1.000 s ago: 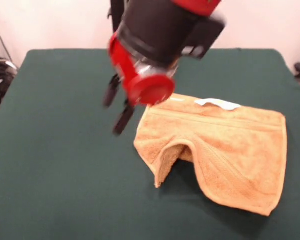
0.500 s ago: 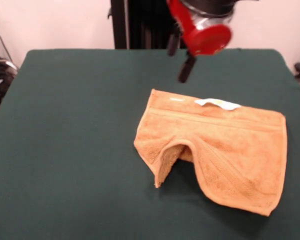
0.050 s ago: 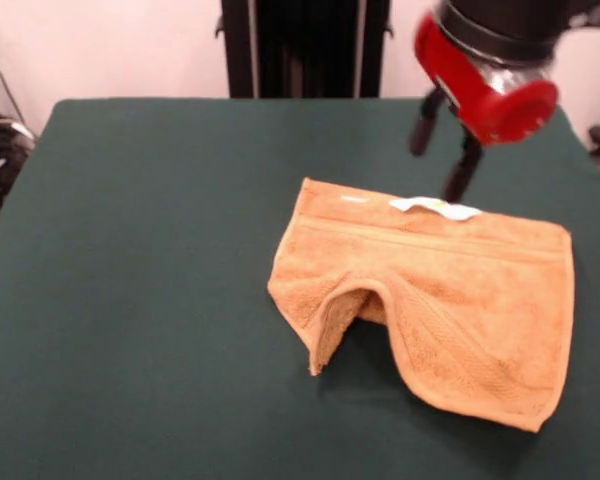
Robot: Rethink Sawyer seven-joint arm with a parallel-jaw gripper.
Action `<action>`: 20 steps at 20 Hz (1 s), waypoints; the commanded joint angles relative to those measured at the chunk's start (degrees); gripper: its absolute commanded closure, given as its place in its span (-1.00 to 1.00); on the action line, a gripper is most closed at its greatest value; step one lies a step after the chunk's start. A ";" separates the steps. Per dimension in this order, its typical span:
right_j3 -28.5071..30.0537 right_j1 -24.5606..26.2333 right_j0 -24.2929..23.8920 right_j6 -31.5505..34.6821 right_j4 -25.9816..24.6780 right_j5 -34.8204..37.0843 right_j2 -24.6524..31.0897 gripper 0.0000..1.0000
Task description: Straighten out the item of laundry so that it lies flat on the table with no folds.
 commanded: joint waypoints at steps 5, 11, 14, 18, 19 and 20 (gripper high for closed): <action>8.70 8.94 3.14 7.20 -1.08 -16.72 6.93 -1.00; 5.98 10.73 5.47 9.79 -2.36 -17.95 1.32 -1.00; 5.66 11.32 3.85 7.55 -1.10 -16.12 3.14 -1.00; 7.28 11.15 1.90 4.91 0.75 -11.61 6.03 -1.00; 7.96 10.96 1.99 5.17 1.05 -10.63 6.13 -1.00; 8.67 10.67 1.44 4.55 1.23 -10.18 6.56 -1.00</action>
